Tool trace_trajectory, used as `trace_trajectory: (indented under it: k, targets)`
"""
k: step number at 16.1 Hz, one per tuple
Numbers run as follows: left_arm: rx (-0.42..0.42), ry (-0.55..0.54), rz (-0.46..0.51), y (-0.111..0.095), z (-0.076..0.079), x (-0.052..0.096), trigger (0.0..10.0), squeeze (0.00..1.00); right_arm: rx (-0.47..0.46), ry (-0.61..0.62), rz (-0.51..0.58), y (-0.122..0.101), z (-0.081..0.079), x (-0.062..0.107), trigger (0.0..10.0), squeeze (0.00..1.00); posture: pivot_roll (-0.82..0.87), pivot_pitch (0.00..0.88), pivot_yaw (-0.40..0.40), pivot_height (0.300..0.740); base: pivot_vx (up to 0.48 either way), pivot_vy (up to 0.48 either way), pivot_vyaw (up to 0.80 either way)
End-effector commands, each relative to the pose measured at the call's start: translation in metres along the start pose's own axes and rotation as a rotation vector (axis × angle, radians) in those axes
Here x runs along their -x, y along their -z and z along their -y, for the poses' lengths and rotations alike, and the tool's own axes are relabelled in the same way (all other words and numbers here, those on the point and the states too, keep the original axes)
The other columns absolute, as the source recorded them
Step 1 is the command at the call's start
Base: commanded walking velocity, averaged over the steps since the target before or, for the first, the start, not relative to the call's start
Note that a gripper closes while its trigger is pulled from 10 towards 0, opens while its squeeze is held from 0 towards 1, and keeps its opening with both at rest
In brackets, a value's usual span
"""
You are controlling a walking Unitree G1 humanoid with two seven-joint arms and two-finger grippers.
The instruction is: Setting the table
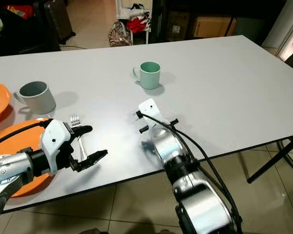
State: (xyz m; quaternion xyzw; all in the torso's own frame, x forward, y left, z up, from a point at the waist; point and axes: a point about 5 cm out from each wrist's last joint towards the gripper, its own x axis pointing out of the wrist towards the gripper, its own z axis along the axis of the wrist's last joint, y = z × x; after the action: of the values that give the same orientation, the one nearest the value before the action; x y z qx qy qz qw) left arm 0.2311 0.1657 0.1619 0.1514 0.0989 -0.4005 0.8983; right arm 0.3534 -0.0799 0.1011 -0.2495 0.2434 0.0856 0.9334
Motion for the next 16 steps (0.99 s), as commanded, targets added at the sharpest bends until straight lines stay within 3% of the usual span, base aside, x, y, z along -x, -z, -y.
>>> trace_trajectory:
  k: [1,8,10,11,16]
  targets:
    - [-0.025,0.021,0.014,-0.005,0.002,0.000,10.0,0.00,-0.033,-0.011,-0.060,0.011,-0.002,0.003,10.0,0.00,-0.03,0.035,-0.001,0.740,0.000,0.000,0.00]
    - [-0.024,0.040,0.014,-0.005,0.003,-0.001,10.0,0.00,-0.053,-0.041,-0.086,0.017,-0.008,0.012,10.0,0.00,-0.04,0.038,0.003,0.740,0.000,0.000,0.00]
    - [-0.023,0.041,0.015,-0.005,0.004,-0.002,10.0,0.00,-0.053,-0.037,-0.103,0.018,-0.006,0.013,10.0,0.58,-0.04,0.036,-0.001,0.740,0.000,0.000,0.00]
    - [-0.022,0.042,0.017,-0.005,0.004,-0.003,10.0,0.00,-0.054,-0.037,-0.101,0.018,-0.005,0.013,10.0,1.00,-0.04,0.035,-0.003,0.740,0.000,0.000,0.00]
    - [-0.016,0.049,0.017,-0.004,0.005,-0.003,10.0,0.00,-0.102,-0.055,-0.044,0.005,-0.001,0.018,10.0,1.00,-0.04,0.033,-0.002,0.740,0.000,0.000,0.00]
